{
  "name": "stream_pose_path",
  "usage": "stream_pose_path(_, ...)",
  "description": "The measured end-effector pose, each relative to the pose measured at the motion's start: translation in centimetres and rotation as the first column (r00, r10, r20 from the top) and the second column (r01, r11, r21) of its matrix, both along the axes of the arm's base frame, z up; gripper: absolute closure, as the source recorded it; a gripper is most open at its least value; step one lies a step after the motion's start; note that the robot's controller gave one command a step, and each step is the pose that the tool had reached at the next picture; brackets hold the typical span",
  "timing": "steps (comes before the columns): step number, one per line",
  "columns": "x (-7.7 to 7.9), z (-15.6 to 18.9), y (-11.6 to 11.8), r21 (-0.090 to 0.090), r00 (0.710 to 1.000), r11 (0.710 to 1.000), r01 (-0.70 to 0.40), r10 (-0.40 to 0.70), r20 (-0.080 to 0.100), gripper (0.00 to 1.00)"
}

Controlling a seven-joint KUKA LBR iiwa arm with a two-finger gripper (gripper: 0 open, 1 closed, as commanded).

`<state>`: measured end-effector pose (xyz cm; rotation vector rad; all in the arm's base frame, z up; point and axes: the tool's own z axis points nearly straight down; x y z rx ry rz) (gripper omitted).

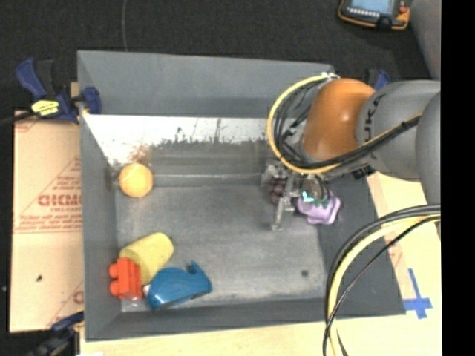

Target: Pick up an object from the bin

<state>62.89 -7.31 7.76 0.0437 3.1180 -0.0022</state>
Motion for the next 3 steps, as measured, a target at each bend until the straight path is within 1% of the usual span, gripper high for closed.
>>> stream_pose_path(1,0.0,0.0,0.2,0.002,1.000,1.000,-0.002,0.002,-0.001,0.00)
stream_pose_path(2,-0.1,-0.6,-3.0,0.002,0.999,0.999,0.040,-0.040,0.005,0.00)
stream_pose_path(3,0.0,-0.6,-3.9,0.005,0.999,0.999,0.046,-0.046,0.007,0.00)
